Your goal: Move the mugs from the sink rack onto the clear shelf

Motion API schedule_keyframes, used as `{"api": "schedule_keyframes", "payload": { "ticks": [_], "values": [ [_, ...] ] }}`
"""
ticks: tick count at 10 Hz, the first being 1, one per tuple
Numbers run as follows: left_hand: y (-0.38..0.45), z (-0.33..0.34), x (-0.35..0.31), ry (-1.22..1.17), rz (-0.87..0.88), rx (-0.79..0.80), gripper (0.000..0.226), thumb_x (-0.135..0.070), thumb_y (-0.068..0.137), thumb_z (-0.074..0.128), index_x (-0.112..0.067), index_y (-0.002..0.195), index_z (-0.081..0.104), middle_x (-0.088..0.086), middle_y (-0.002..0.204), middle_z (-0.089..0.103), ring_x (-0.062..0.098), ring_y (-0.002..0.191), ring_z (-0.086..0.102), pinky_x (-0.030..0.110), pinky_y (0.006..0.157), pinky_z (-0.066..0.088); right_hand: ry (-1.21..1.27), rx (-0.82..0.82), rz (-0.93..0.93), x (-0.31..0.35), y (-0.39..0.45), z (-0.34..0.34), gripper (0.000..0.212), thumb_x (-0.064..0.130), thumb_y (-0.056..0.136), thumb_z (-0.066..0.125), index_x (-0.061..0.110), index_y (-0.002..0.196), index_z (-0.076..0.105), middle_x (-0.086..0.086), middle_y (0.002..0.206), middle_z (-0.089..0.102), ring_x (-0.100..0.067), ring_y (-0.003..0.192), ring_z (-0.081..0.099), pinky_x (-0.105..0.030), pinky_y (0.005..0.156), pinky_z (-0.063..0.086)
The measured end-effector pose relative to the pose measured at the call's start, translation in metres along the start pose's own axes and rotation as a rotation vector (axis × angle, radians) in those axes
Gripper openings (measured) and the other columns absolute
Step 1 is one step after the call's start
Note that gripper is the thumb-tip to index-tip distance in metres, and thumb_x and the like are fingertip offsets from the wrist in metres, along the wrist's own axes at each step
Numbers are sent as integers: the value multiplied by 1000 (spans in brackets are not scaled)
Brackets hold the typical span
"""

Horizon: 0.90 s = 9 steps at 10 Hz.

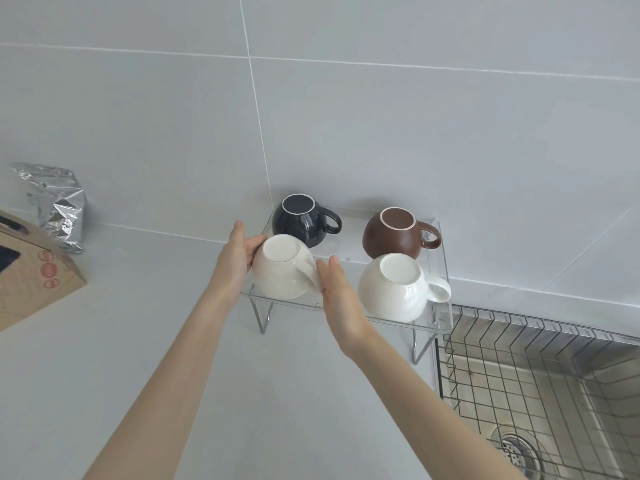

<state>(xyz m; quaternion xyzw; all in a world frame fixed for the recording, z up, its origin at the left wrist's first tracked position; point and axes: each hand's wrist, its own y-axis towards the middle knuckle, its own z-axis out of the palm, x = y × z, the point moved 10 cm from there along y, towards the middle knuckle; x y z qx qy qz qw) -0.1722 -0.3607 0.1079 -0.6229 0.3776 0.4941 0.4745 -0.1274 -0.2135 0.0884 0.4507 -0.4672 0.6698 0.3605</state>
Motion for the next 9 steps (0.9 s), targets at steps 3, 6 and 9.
{"api": "schedule_keyframes", "payload": {
  "ticks": [3, 6, 9],
  "values": [
    [-23, -1, 4, -77, 5, -6, 60, -38, 98, 12, 0, 133, 43, 12, 141, 47, 9, 115, 42, 22, 104, 26, 2, -5, 57, 0, 18, -13, 62, 53, 94, 10, 22, 148, 15, 11, 158, 13, -5, 145, 8, -30, 116, 4],
    [-27, -1, 11, -52, -12, -27, 54, -41, 97, 13, -15, 131, 47, 1, 132, 50, 13, 134, 36, 32, 116, 17, 12, -19, 58, 1, 26, -16, 61, 54, 94, 11, 25, 147, 16, 12, 158, 12, -7, 145, 5, -34, 117, 1],
    [-29, 12, -26, 307, 23, -82, 23, -32, 91, 43, -22, 102, 61, 3, 107, 59, 20, 105, 49, 30, 83, 35, -4, -62, -194, 69, -14, -32, 41, 30, 92, 47, 34, 133, 40, 15, 139, 42, 6, 122, 42, -24, 112, 23]
  ]
}}
